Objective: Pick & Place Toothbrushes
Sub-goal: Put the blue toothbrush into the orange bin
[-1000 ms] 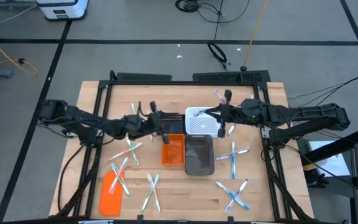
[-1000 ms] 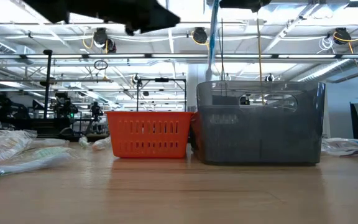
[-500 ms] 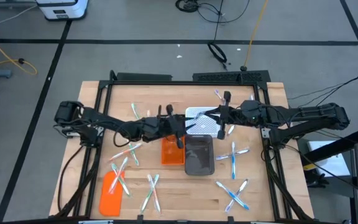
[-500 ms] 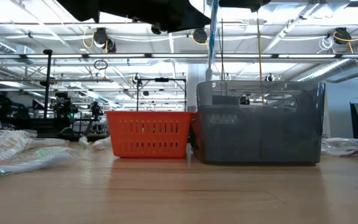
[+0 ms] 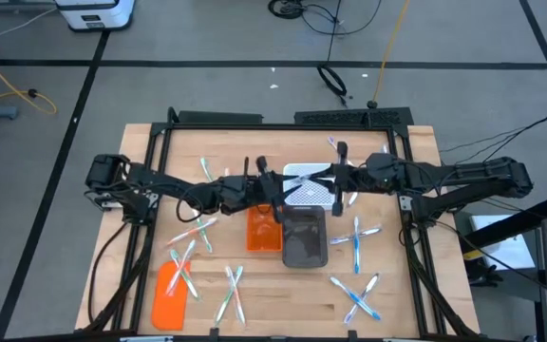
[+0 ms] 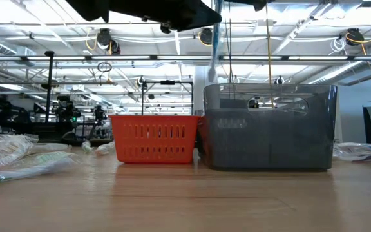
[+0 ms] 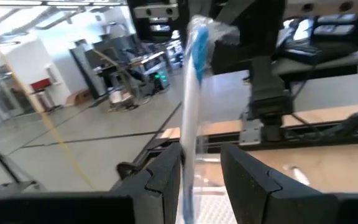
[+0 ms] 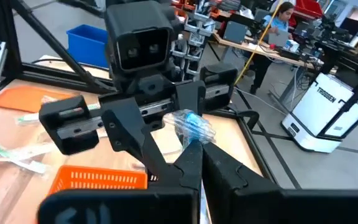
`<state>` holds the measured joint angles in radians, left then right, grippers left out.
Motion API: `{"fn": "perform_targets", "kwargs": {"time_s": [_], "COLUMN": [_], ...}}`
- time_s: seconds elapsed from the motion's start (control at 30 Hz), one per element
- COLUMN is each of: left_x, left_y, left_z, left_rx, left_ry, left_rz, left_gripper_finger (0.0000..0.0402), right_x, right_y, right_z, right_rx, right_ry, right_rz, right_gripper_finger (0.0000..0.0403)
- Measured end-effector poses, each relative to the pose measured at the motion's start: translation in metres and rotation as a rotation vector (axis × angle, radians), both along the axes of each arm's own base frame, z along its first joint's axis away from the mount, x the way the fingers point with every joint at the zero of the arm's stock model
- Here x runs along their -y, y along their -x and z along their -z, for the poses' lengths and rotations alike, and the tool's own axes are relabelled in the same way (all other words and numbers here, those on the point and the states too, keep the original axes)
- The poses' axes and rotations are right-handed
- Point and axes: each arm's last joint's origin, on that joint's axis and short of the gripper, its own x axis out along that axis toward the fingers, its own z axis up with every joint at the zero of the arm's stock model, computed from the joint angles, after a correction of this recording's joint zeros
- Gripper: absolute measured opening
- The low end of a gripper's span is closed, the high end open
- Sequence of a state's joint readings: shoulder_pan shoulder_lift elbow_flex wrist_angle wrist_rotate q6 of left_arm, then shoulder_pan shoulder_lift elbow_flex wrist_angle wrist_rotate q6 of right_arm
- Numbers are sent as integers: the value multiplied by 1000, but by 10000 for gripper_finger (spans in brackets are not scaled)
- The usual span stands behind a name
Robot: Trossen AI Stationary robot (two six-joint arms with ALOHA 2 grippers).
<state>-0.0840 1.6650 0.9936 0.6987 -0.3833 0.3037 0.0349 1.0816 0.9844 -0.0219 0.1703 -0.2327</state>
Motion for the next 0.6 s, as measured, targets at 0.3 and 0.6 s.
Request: {"fn": "perform_targets", "kwargs": {"time_s": [0.3,0.6], "left_x": [-5,-11], "left_y": [-1,-1], "left_z": [-1,0], "left_rx": [20,24], "left_ry": [47,99], "left_rz": [57,85], "left_gripper_finger": [118,103], "right_x": [-1,-1], "right_y": [-5,-8], "right_z": [3,6], "right_rx": [-8,-16], "right_ry": [4,11], "right_rz": [-17,-19], "right_gripper_finger": [0,0]}}
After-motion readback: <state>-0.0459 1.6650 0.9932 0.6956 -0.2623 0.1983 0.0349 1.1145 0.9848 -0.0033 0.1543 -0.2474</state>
